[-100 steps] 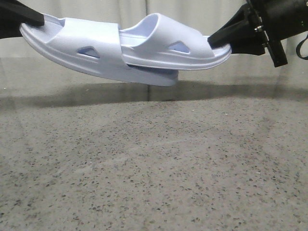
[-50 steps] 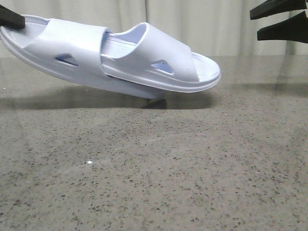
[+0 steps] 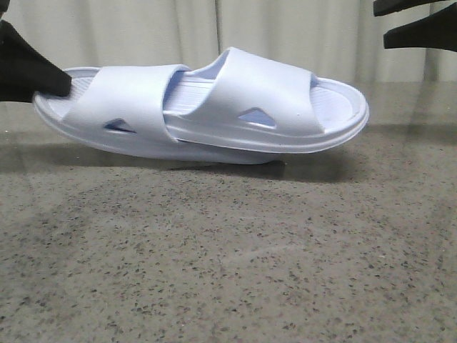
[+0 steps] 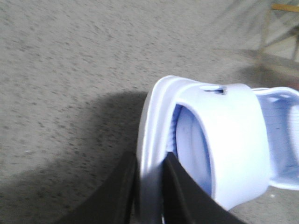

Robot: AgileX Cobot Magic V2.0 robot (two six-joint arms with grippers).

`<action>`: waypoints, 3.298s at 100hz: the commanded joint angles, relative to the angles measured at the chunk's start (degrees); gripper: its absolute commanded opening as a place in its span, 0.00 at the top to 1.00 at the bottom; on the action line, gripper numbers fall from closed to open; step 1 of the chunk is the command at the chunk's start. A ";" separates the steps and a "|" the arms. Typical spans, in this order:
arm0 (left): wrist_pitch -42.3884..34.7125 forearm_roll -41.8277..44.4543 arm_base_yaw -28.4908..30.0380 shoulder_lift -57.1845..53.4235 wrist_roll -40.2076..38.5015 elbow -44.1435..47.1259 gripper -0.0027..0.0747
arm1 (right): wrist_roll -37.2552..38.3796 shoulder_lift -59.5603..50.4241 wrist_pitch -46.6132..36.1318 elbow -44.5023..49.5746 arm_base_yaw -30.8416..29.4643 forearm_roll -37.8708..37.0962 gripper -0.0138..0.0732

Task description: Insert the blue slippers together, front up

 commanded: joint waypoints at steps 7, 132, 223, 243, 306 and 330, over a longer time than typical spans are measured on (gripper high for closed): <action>-0.62 -2.08 0.30 -1.51 1.91 -2.55 0.54 | 0.22 -2.67 7.75 -1.57 -0.19 2.62 0.54; -45.66 20.43 -18.87 -41.29 -2.89 11.44 0.95 | 1.16 -49.61 -64.13 29.44 41.05 -15.48 0.93; -54.78 2.16 -24.06 -65.50 -2.89 33.59 0.95 | 1.16 -65.84 -67.92 55.15 47.58 -3.29 0.93; -54.78 2.16 -24.06 -65.50 -2.89 33.59 0.95 | 1.16 -65.84 -67.92 55.15 47.58 -3.29 0.93; -54.78 2.60 -24.06 -65.62 -3.53 34.08 0.95 | 1.16 -65.84 -67.92 55.15 47.58 -3.29 0.93; -58.62 52.83 -15.27 -66.26 -56.88 39.50 0.95 | 1.16 -65.84 -67.92 55.15 47.58 -3.29 0.93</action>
